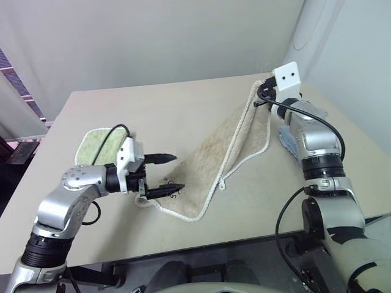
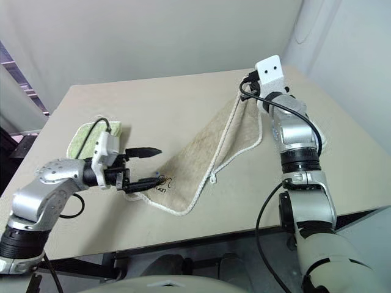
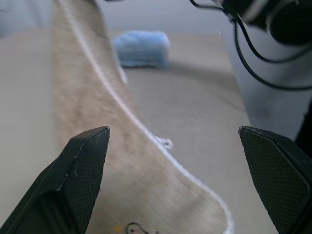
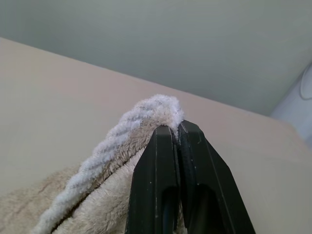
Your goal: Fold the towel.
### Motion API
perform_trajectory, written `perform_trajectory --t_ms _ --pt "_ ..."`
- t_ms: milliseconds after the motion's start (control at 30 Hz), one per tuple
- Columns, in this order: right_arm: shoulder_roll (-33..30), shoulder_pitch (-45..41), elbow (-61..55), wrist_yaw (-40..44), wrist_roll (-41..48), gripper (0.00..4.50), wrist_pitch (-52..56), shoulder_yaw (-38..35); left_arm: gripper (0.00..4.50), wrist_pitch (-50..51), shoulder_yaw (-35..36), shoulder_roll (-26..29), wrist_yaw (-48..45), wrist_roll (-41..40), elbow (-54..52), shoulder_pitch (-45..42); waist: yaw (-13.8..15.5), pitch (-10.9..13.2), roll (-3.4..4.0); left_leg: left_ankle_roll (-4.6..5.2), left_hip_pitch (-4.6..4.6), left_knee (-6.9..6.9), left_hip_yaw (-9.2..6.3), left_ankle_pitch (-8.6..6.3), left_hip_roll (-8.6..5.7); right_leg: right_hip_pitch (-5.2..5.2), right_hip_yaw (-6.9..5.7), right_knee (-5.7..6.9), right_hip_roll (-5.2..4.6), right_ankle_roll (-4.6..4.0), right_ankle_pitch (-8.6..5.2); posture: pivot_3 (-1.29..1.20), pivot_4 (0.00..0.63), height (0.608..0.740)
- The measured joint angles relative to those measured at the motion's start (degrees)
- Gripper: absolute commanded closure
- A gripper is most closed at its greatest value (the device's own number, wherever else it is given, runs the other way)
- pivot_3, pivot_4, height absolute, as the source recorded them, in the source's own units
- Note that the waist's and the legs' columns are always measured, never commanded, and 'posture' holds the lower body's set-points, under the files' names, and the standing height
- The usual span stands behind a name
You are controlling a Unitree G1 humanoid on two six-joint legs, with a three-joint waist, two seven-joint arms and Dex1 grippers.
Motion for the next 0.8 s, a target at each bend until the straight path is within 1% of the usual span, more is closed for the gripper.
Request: perform_trajectory --t_ms 67,167,300,400,500,633,800 --pt "0.81 -0.46 1.93 -0.84 -0.40 4.45 -0.96 0.32 0.00 -2.19 -4.10 -1.16 0.48 4.20 1.52 -1.67 0.11 0.00 0.00 -0.03 0.00 0.03 0.00 0.02 -0.01 0.04 -0.01 0.00 0.00 -0.01 0.01 0.00 0.000 0.740" --pt "2.15 -1.86 5.17 -1.81 -1.01 4.45 -2.45 1.23 0.00 -1.84 -11.51 -0.64 1.04 11.05 3.30 -4.27 -0.02 0.00 0.00 -0.05 0.00 0.07 0.00 0.04 -0.02 0.09 0.00 0.01 0.03 -0.04 0.03 0.00 0.000 0.740" --pt "2.15 -3.98 10.04 -3.35 -1.46 4.45 -3.30 1.24 0.00 1.91 -17.02 0.34 -1.02 13.00 3.31 -5.00 -0.20 0.00 0.00 -0.06 0.01 0.03 -0.03 0.06 0.01 -0.01 0.00 0.05 0.07 0.05 0.08 0.00 0.000 0.740" --pt "2.57 -4.70 12.00 -4.53 -1.60 4.45 -4.12 1.23 0.00 4.89 -19.45 0.87 -1.51 14.48 3.39 -5.91 -0.26 0.00 0.00 -0.08 0.01 -0.02 -0.06 0.11 0.05 0.00 0.00 0.12 0.12 0.07 0.09 0.00 0.000 0.740" --pt "2.95 -4.73 12.09 -4.91 -1.60 4.45 -4.41 1.23 0.00 9.28 -19.68 0.87 -1.67 14.36 3.61 -6.37 -0.28 0.00 0.00 -0.06 0.01 -0.01 -0.09 0.13 0.08 0.00 0.00 0.14 0.17 0.07 0.09 0.00 0.000 0.740" --pt "3.04 -4.67 12.07 -4.96 -1.54 4.45 -4.33 1.20 0.00 15.14 -22.04 1.82 -2.80 14.03 2.98 -6.57 -0.27 0.00 0.00 -0.07 0.01 0.00 -0.09 0.12 0.08 -0.03 0.00 0.14 0.18 0.06 0.08 0.00 0.000 0.740" --pt "3.65 -3.51 11.60 -5.80 -1.52 4.45 -3.90 1.14 0.00 17.26 -23.91 2.65 -4.26 14.02 2.75 -7.01 -0.25 0.00 0.00 -0.11 0.01 0.01 -0.11 0.14 0.08 -0.04 0.00 0.15 0.19 0.05 0.08 0.00 0.000 0.740"
